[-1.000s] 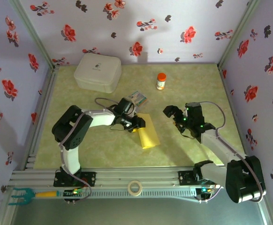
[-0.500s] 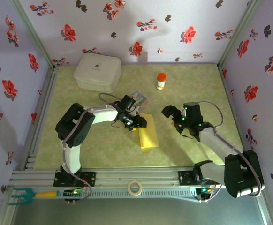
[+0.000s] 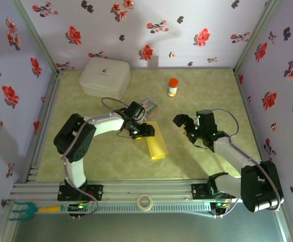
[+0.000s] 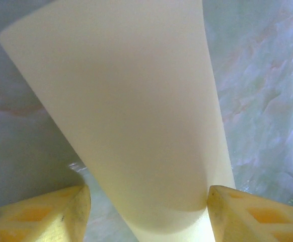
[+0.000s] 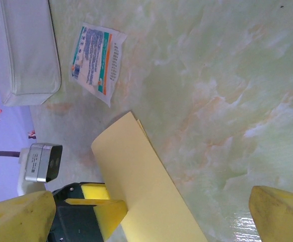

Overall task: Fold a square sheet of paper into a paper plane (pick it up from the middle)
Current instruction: First fold the square sheet of paper in half at the center of the table, then hold the square sheet of paper at the center of the table.

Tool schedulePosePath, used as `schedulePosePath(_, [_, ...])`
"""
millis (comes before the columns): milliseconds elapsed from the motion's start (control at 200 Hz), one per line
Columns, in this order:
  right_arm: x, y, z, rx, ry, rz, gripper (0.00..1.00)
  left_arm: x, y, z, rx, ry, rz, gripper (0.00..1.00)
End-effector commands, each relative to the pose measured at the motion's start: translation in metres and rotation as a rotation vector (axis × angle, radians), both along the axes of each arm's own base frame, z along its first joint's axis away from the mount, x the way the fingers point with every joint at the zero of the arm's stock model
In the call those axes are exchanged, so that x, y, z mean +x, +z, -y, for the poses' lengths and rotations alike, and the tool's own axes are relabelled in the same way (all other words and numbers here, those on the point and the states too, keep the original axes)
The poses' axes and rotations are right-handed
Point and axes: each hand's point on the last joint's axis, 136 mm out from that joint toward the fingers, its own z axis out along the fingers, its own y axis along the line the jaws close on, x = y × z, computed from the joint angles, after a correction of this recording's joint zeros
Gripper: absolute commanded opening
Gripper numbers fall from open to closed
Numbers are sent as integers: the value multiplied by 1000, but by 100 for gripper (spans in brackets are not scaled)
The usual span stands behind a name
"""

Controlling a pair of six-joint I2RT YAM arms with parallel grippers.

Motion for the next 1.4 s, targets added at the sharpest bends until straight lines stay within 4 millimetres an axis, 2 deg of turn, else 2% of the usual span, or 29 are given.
schedulePosePath(0, [1, 0, -6, 5, 26, 7, 99, -4, 4, -10, 47, -8, 24, 60])
schedulePosePath(125, [0, 1, -20, 25, 92, 13, 98, -8, -3, -9, 54, -32, -1, 59])
schedulePosePath(205, [-1, -1, -30, 21, 146, 6, 92, -12, -8, -8, 59, -58, -26, 57])
schedulePosePath(285, [-5, -5, -41, 14, 206, -11, 83, -15, -11, -4, 53, -91, -38, 57])
schedulePosePath(480, [-17, -19, -61, 13, 308, -67, 61, -17, -18, -10, 108, -120, -55, 56])
schedulePosePath(655, [-32, -37, -74, 1, 397, -131, 31, -18, -22, -12, 125, -129, -61, 56])
schedulePosePath(795, [-36, -41, -91, 12, 463, -147, 18, -17, -21, -11, 130, -140, -63, 50])
schedulePosePath(1030, [-44, -63, -105, -30, 522, -203, 12, -16, -20, -11, 129, -129, -55, 54])
schedulePosePath(1205, [-54, -92, -93, -121, 487, -297, 9, -12, -9, -8, 100, -100, -26, 58])
schedulePosePath(1395, [-57, -104, -91, -80, 365, -348, 10, -1, 9, -8, 12, 41, 44, 65])
